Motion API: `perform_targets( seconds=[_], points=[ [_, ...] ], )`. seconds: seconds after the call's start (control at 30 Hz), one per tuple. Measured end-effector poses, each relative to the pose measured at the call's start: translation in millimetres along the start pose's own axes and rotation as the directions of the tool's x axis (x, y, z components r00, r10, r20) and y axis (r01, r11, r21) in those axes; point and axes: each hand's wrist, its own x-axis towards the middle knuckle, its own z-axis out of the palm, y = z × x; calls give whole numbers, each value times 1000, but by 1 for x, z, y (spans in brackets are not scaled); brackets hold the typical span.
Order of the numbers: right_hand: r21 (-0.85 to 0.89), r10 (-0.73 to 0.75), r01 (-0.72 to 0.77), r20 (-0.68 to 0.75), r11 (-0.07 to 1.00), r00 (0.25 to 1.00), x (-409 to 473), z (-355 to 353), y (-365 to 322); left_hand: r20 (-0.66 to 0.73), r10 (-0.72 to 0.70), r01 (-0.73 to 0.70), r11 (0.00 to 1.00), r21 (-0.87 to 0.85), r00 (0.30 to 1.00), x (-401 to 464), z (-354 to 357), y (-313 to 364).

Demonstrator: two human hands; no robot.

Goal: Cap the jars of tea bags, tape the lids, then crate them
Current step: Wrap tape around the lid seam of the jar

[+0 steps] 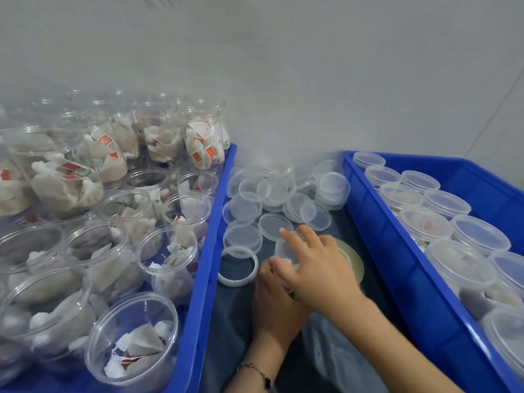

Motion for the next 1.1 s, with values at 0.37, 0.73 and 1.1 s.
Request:
perform_targets(
  seconds=[0.37,0.73,1.1],
  points=[
    [-78,-115,117,33,990,993,10,-71,-16,-54,-8,3,996,-92,999,-8,-8,12],
    [-96,-150,142,-90,985,985,20,8,-6,-29,154,-151,984,97,988,1,1,-1],
    [599,327,-244,-32,763,944,9,38,68,-95,-11,3,997,-79,995,-6,-5,0]
  ],
)
